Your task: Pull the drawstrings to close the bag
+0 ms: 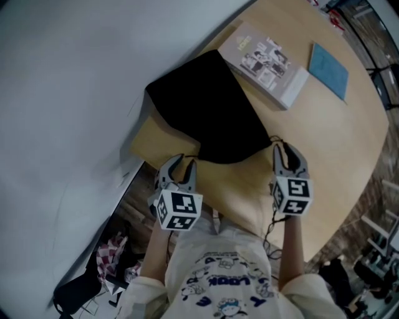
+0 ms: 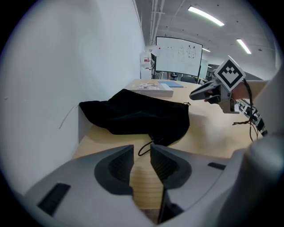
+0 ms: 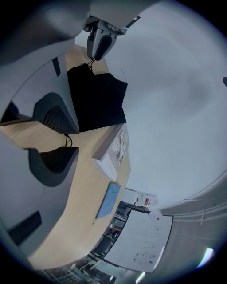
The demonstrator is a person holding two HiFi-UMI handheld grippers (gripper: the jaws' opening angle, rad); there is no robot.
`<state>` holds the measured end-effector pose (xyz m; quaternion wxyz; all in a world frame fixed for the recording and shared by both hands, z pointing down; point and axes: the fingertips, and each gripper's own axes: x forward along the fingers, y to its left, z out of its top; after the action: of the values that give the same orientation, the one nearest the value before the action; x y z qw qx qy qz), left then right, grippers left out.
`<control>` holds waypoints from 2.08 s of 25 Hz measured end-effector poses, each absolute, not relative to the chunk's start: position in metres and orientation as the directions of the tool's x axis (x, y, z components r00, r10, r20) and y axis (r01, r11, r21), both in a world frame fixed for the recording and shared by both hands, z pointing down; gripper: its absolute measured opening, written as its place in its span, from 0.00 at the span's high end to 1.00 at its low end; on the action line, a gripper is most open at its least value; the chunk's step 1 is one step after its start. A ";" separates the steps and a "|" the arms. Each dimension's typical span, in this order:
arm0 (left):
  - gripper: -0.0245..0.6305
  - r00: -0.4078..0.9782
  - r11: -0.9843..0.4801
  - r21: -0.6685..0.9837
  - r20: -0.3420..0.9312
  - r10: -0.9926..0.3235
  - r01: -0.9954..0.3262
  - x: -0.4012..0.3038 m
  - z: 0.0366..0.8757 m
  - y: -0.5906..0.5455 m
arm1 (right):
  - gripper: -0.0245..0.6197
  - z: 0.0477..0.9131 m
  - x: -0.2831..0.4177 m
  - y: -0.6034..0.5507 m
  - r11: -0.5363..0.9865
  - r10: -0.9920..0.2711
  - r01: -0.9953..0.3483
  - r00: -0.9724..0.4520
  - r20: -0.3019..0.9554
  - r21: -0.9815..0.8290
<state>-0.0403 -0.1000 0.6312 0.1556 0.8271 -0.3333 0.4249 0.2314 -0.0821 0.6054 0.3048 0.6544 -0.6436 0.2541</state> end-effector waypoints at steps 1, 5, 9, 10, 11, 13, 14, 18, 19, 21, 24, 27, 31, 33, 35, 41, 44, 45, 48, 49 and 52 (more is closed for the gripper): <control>0.81 0.421 -0.740 -0.020 0.811 -0.406 -0.673 -0.039 0.633 -0.100 | 0.84 0.608 0.232 -0.083 0.024 -0.681 -0.997 0.032 0.732 0.067; 0.81 0.413 -0.768 -0.031 0.829 -0.378 -0.640 -0.036 0.638 -0.098 | 0.80 0.618 0.239 -0.082 0.052 -0.658 -0.998 -0.001 0.753 0.044; 0.82 0.391 -0.774 -0.054 0.840 -0.377 -0.631 -0.036 0.641 -0.098 | 0.75 0.627 0.237 -0.085 0.170 -0.609 -0.984 -0.062 0.791 0.054; 0.82 0.389 -0.773 -0.053 0.841 -0.376 -0.633 -0.036 0.641 -0.098 | 0.73 0.631 0.238 -0.084 0.211 -0.589 -0.975 -0.072 0.805 0.066; 0.84 0.389 -0.771 -0.054 0.840 -0.379 -0.635 -0.037 0.640 -0.098 | 0.72 0.633 0.239 -0.084 0.246 -0.571 -0.966 -0.079 0.817 0.079; 0.95 0.389 -0.769 -0.060 0.835 -0.388 -0.637 -0.038 0.639 -0.099 | 0.71 0.636 0.240 -0.089 0.299 -0.550 -0.950 -0.092 0.830 0.093; 0.95 0.390 -0.771 -0.062 0.835 -0.388 -0.634 -0.038 0.639 -0.099 | 0.71 0.637 0.240 -0.091 0.321 -0.541 -0.942 -0.103 0.835 0.092; 0.95 0.391 -0.768 -0.045 0.841 -0.374 -0.639 -0.039 0.638 -0.100 | 0.71 0.648 0.239 -0.095 0.433 -0.471 -0.899 -0.161 0.868 0.069; 0.95 0.390 -0.763 -0.041 0.841 -0.374 -0.645 -0.039 0.637 -0.101 | 0.71 0.650 0.239 -0.096 0.461 -0.450 -0.885 -0.177 0.875 0.058; 0.95 0.387 -0.751 -0.036 0.841 -0.379 -0.659 -0.040 0.635 -0.104 | 0.71 0.652 0.238 -0.096 0.508 -0.413 -0.861 -0.214 0.885 0.029; 0.95 0.384 -0.738 -0.032 0.839 -0.386 -0.674 -0.042 0.632 -0.108 | 0.71 0.653 0.236 -0.094 0.568 -0.356 -0.823 -0.263 0.897 -0.016; 0.95 0.379 -0.734 -0.036 0.839 -0.391 -0.678 -0.043 0.630 -0.109 | 0.71 0.654 0.235 -0.091 0.610 -0.317 -0.792 -0.282 0.905 -0.033; 0.95 0.373 -0.727 -0.034 0.841 -0.392 -0.686 -0.044 0.631 -0.109 | 0.80 0.656 0.228 -0.086 0.652 -0.269 -0.756 -0.299 0.916 -0.055; 0.95 0.369 -0.721 -0.031 0.843 -0.391 -0.693 -0.044 0.631 -0.109 | 0.84 0.657 0.225 -0.083 0.657 -0.254 -0.751 -0.303 0.919 -0.066; 0.95 0.367 -0.711 -0.022 0.845 -0.389 -0.703 -0.045 0.632 -0.108 | 0.87 0.657 0.224 -0.083 0.644 -0.252 -0.761 -0.306 0.918 -0.077; 0.95 0.321 -0.647 -0.013 0.861 -0.395 -0.762 -0.053 0.637 -0.109 | 0.95 0.658 0.223 -0.078 0.600 -0.243 -0.793 -0.307 0.920 -0.106; 0.95 0.291 -0.605 -0.011 0.869 -0.400 -0.796 -0.059 0.637 -0.111 | 0.95 0.654 0.226 -0.075 0.593 -0.244 -0.803 -0.251 0.937 -0.061; 0.96 0.285 -0.591 -0.009 0.870 -0.403 -0.807 -0.060 0.636 -0.112 | 0.95 0.651 0.227 -0.075 0.589 -0.244 -0.807 -0.227 0.943 -0.042; 0.96 0.270 -0.549 -0.006 0.866 -0.421 -0.836 -0.063 0.628 -0.115 | 0.95 0.645 0.235 -0.077 0.535 -0.295 -0.845 -0.162 0.942 0.022; 0.96 0.264 -0.535 -0.007 0.864 -0.429 -0.845 -0.064 0.625 -0.117 | 0.95 0.645 0.238 -0.078 0.507 -0.322 -0.861 -0.141 0.936 0.045; 0.96 0.251 -0.497 -0.014 0.850 -0.463 -0.868 -0.066 0.617 -0.122 | 0.95 0.636 0.241 -0.085 0.444 -0.388 -0.890 -0.086 0.917 0.105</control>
<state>-0.0656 -0.1217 0.6169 0.2387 0.7541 -0.4411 0.4241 0.2406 -0.0847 0.6359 0.4935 0.4619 -0.6918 0.2540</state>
